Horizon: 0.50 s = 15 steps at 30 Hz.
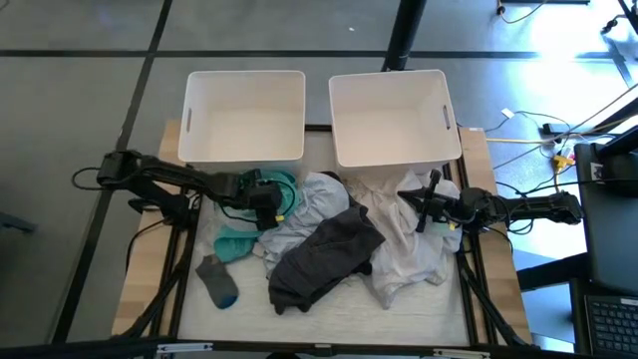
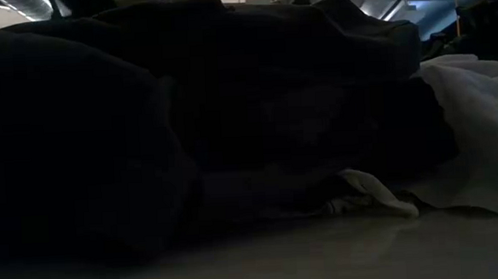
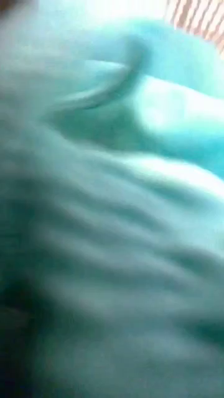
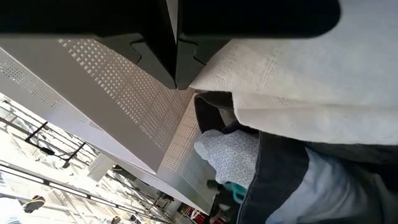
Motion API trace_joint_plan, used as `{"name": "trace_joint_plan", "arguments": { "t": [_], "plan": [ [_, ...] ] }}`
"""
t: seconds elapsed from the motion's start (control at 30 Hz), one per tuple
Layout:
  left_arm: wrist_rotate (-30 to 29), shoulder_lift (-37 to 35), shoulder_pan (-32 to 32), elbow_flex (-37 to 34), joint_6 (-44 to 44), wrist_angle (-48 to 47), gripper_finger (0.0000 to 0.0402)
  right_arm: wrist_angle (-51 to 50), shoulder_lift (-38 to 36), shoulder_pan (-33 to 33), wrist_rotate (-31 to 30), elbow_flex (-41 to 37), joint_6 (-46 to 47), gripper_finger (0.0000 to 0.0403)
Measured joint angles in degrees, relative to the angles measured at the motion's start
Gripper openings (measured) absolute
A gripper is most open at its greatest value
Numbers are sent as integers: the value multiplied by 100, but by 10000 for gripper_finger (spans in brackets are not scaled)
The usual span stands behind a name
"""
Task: Sort clothes
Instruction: Put the green shorts into the left white laundry bin
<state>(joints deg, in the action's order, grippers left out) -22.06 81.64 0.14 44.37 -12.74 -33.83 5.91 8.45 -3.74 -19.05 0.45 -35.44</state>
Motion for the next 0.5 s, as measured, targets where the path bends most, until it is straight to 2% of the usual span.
{"name": "trace_joint_plan", "arguments": {
  "t": [0.23,0.5],
  "plan": [
    [-2,259,-49,-55,115,446,16,-1,0,-1,1,0,-1,10],
    [180,-741,-202,-56,378,1196,5,0,2,-1,2,0,-2,10]
  ]
}}
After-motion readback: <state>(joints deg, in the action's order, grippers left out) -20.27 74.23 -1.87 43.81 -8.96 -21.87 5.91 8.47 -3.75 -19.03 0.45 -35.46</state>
